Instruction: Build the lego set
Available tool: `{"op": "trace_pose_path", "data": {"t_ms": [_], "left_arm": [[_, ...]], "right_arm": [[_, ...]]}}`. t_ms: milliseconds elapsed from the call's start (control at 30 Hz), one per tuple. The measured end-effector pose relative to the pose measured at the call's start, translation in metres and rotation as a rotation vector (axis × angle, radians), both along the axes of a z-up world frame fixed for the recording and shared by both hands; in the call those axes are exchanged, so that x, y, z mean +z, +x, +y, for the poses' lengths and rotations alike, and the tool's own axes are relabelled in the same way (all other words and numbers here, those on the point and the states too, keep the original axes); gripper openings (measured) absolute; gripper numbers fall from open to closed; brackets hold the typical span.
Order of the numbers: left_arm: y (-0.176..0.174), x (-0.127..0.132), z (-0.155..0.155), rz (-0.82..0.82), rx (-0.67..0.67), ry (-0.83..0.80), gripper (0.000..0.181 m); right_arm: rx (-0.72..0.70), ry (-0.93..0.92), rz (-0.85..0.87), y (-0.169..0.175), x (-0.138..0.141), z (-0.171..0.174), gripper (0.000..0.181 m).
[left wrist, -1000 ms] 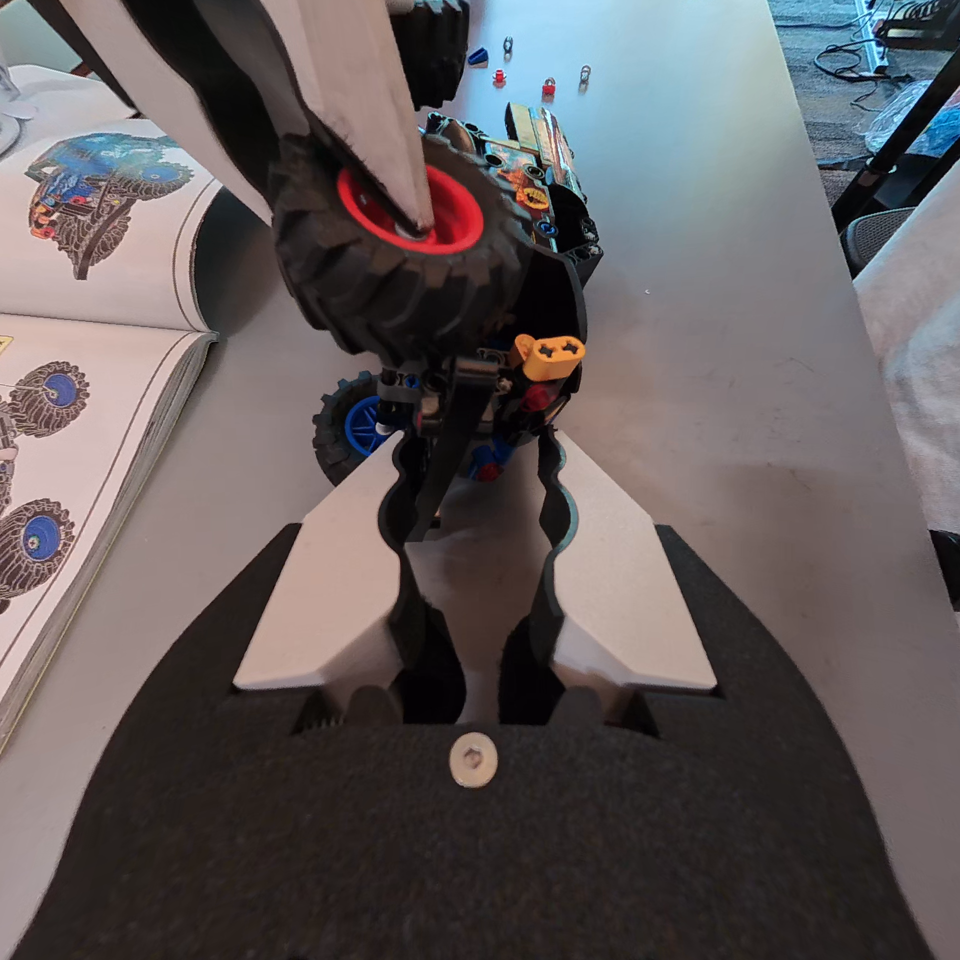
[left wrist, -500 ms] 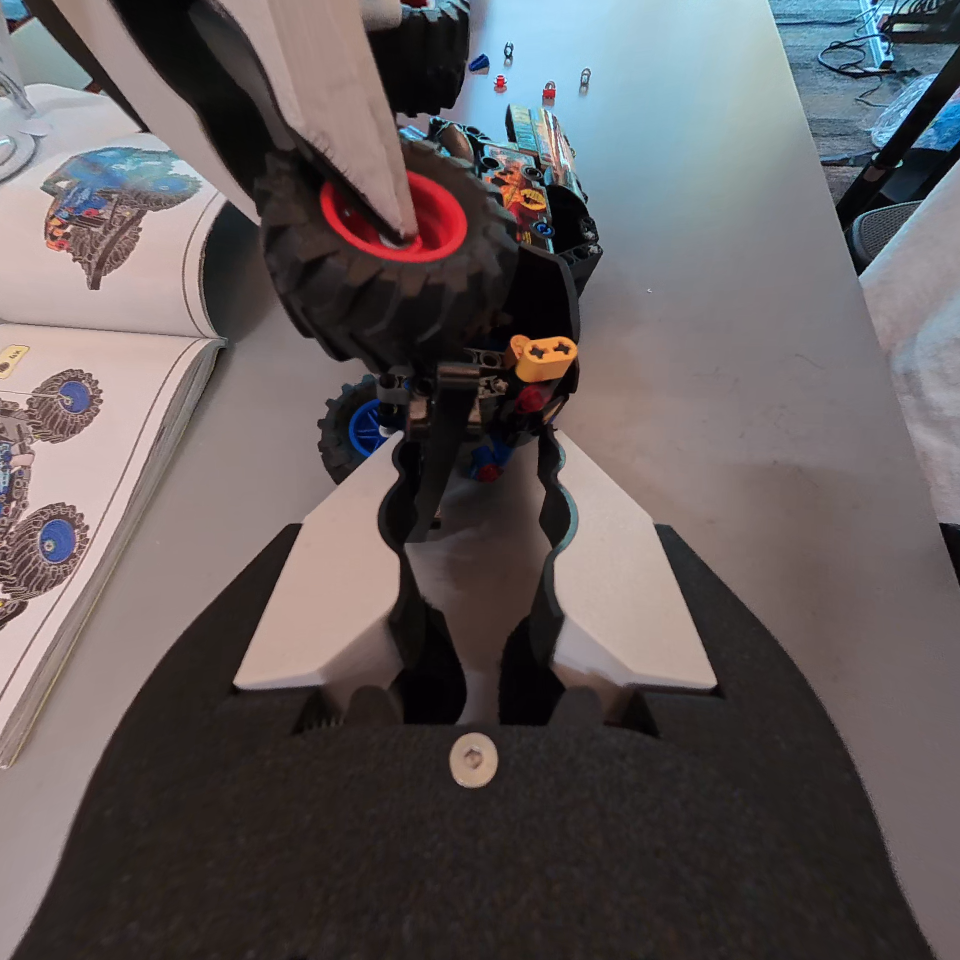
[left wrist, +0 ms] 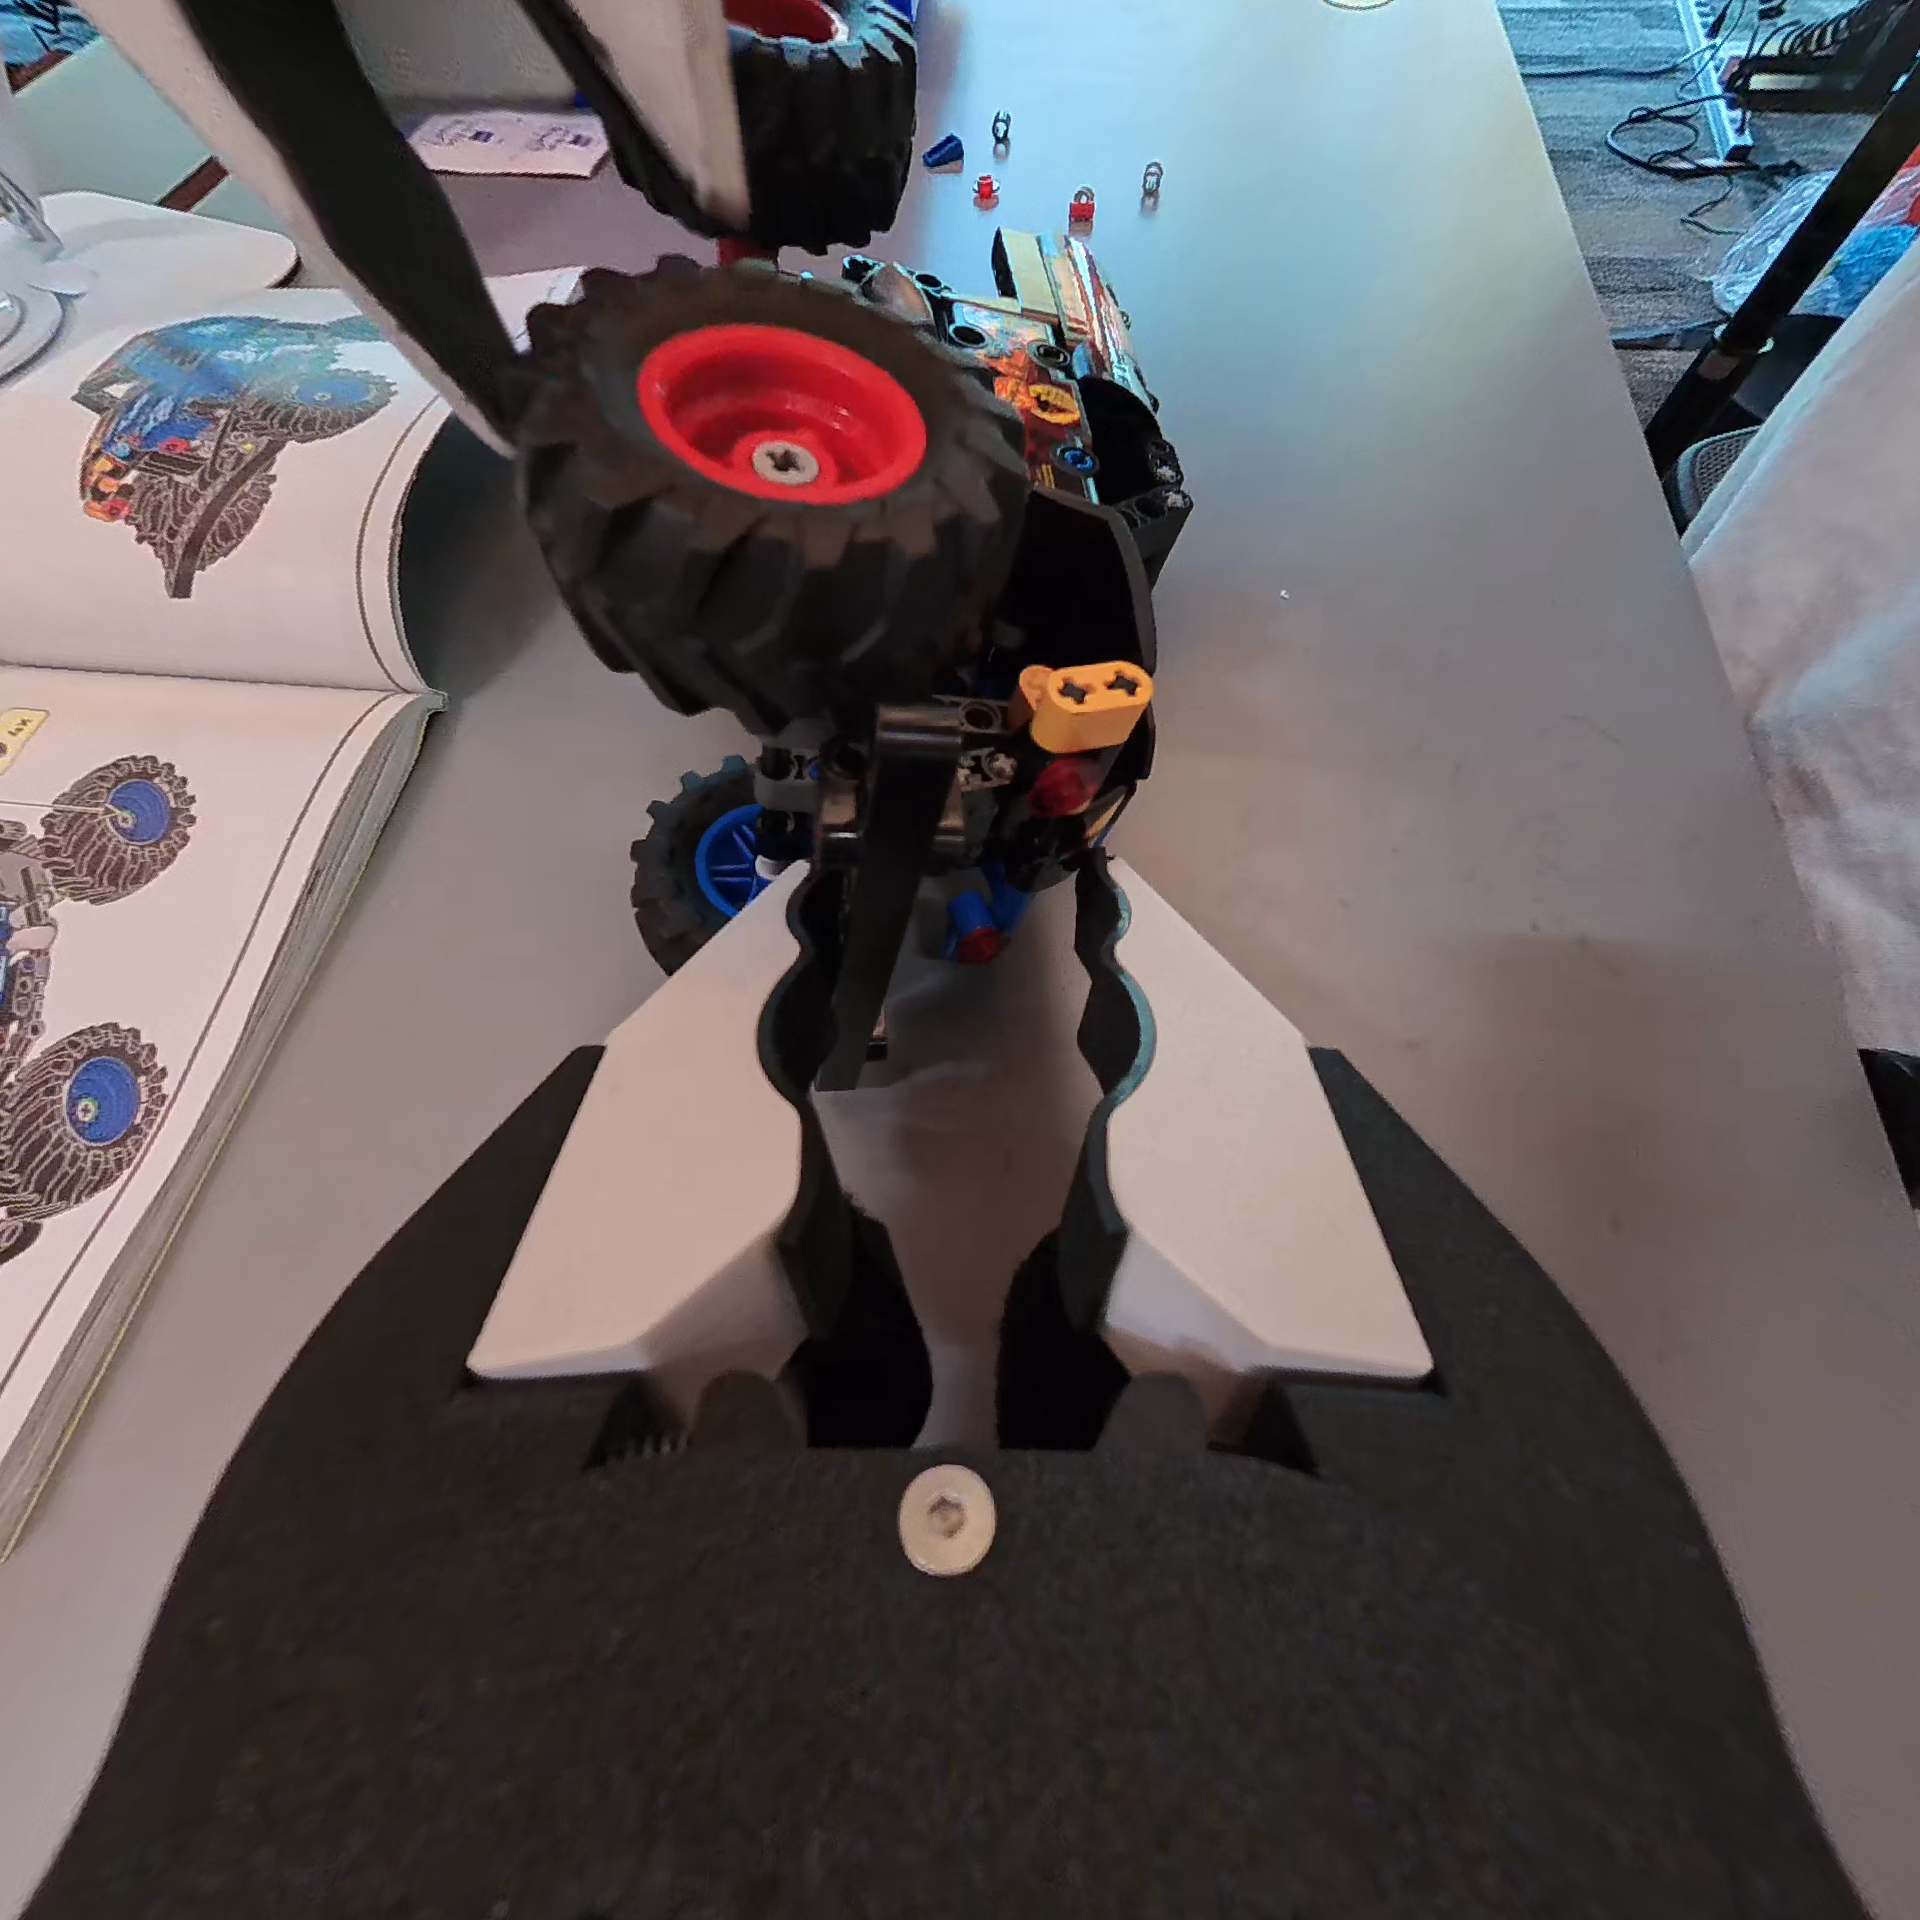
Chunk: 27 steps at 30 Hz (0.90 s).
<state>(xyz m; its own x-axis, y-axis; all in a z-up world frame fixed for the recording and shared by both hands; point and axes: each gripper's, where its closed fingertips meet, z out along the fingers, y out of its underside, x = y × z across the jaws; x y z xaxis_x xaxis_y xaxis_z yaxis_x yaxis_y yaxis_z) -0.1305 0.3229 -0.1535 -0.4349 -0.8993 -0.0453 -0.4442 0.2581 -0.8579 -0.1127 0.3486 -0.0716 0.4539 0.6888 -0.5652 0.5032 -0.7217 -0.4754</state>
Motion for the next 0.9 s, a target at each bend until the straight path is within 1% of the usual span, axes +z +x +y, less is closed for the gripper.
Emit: {"op": "trace_pose_path", "data": {"t_ms": [100, 233, 533, 767, 900], "left_arm": [[0.000, 0.000, 0.000, 0.000, 0.000, -0.001, 0.043], [0.000, 0.000, 0.000, -0.002, 0.000, 0.005, 0.043], [0.000, -0.001, 0.000, 0.002, 0.001, 0.007, 0.044], [0.000, -0.002, 0.002, 0.009, 0.009, 0.009, 0.044], [0.000, -0.001, 0.002, 0.007, 0.004, -0.002, 0.043]], "right_arm": [[-0.004, 0.047, -0.072, 0.002, -0.007, 0.004, 0.032], [0.027, 0.088, -0.118, 0.001, -0.017, 0.002, 0.032], [0.038, 0.030, -0.031, -0.002, -0.018, -0.002, 0.029], [0.080, 0.093, -0.050, -0.003, -0.020, -0.001, 0.028], [0.067, 0.102, -0.060, -0.002, -0.019, 0.001, 0.028]]}}
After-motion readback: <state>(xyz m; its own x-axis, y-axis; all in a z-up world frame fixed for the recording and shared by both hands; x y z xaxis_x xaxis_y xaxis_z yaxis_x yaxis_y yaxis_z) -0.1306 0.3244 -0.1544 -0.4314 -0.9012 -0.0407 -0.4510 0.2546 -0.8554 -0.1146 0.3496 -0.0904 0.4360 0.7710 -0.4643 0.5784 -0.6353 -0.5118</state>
